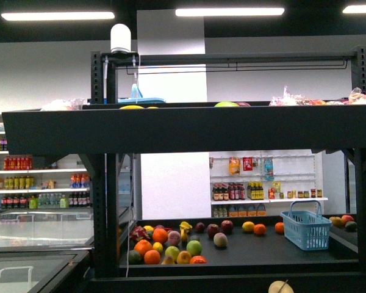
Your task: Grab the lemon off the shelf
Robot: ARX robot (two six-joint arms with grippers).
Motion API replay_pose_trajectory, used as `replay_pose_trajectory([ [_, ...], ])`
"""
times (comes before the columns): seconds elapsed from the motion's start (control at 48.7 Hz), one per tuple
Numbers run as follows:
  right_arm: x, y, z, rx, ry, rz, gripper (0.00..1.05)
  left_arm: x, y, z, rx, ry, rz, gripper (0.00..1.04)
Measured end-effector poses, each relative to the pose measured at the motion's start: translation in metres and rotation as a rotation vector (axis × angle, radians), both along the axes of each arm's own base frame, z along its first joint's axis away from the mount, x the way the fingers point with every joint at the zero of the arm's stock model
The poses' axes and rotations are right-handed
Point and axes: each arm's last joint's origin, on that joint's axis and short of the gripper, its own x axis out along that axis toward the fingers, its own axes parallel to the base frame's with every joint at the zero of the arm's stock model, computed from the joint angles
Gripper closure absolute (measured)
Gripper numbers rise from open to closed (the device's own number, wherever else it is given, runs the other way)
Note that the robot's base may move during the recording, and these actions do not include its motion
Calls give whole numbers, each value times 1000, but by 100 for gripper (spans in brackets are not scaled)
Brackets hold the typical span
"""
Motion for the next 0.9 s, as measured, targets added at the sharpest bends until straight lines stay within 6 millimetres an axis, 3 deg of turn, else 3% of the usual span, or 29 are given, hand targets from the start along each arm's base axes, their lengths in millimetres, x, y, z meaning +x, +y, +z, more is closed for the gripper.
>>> replay_pose_trajectory([
  [0.123, 0, 0, 0, 0, 0, 0, 8, 5, 1, 7, -276, 148, 36, 8],
  [0.288, 0, 0, 0, 0, 0, 0, 8, 24, 13, 59, -620, 87, 11, 8],
  [0.472, 0, 0, 0, 0, 0, 0, 8, 63, 50, 100, -962, 82, 85, 8],
  [0.719, 0, 0, 0, 0, 0, 0, 8, 120, 111, 117, -1226, 82, 277, 8],
  [0.904, 0, 0, 0, 0, 0, 0, 8, 163, 140, 126, -1305, 61, 334, 8],
])
